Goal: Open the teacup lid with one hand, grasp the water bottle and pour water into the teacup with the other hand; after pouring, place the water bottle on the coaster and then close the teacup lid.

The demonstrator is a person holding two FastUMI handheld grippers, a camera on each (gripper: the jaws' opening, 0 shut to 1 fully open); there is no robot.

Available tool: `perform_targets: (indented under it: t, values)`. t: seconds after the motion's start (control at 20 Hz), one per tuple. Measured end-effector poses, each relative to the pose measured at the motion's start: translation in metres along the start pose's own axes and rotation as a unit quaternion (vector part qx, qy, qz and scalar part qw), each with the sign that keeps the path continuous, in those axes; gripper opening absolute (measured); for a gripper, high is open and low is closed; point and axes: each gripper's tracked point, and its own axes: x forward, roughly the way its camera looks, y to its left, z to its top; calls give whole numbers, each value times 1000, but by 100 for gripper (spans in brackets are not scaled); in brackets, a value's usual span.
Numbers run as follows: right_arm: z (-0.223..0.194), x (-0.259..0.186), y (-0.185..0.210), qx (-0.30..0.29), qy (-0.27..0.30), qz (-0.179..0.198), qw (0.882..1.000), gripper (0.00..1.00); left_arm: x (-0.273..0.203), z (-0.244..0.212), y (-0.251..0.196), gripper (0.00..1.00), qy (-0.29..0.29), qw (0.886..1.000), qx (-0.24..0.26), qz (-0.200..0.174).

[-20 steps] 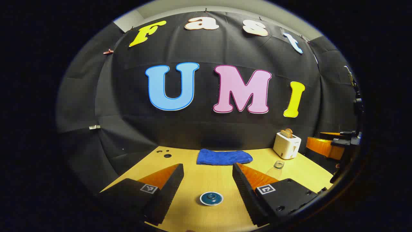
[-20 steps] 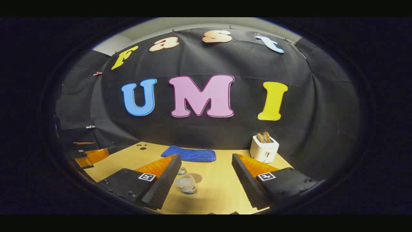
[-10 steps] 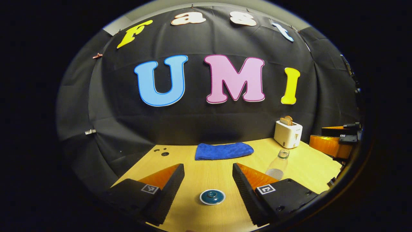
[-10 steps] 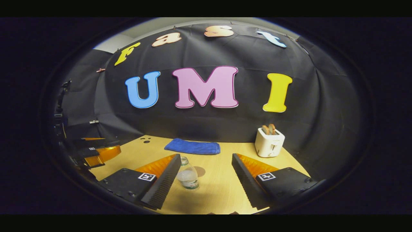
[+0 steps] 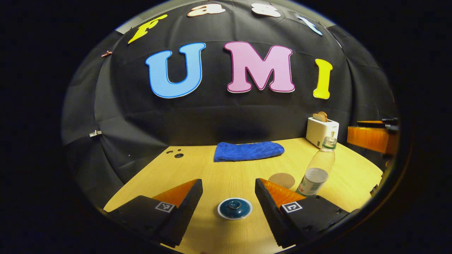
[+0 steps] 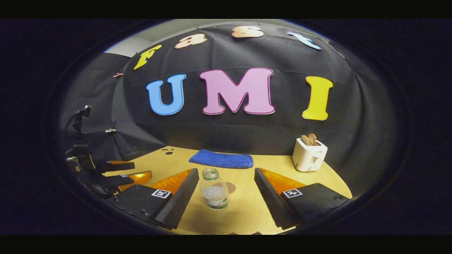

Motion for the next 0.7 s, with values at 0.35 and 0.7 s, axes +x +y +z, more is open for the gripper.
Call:
perform_targets:
  t: [0.35, 0.7]
  values:
    - [-35, 0, 7, -9, 9, 14, 1000, 98, 30, -43, -8, 79, 7, 1000, 18, -17]
    - [-76, 5, 8, -4, 44, 7, 999, 98, 53, -76, -11, 67, 21, 1000, -1, -21]
